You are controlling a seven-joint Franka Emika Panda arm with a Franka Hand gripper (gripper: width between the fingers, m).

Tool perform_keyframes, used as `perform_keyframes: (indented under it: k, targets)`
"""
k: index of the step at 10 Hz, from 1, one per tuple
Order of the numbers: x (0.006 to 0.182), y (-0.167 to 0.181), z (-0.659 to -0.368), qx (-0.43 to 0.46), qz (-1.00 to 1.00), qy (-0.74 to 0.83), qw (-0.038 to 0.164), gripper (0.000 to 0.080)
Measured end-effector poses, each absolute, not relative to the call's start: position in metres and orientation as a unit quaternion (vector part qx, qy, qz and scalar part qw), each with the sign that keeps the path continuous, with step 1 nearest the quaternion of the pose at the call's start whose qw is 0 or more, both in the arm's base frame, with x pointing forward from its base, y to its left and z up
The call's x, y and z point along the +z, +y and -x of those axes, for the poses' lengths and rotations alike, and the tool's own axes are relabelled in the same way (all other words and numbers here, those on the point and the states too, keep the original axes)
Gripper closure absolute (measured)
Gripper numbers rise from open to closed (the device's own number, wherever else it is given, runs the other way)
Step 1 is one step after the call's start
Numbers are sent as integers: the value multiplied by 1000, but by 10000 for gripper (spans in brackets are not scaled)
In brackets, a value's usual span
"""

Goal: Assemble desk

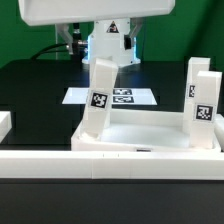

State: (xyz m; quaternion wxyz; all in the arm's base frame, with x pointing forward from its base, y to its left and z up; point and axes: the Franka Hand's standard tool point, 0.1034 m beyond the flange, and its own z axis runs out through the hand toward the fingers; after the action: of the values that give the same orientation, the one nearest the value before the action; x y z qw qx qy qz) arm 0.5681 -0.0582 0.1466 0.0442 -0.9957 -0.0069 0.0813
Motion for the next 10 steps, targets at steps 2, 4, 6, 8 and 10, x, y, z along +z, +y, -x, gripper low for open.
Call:
perform_keyframes:
  k: [2,4,6,8,10]
  targets:
    - [131,-58,-565,83,995,-51,-14,151]
    - [134,-56,-571,73,995,-58,-25,151]
    - [134,-58,-572,71,995,-62,-21,151]
    - [134,-59,-574,71,995,-63,-22,151]
    - [132,-63,-599,61,995,-65,-33,151]
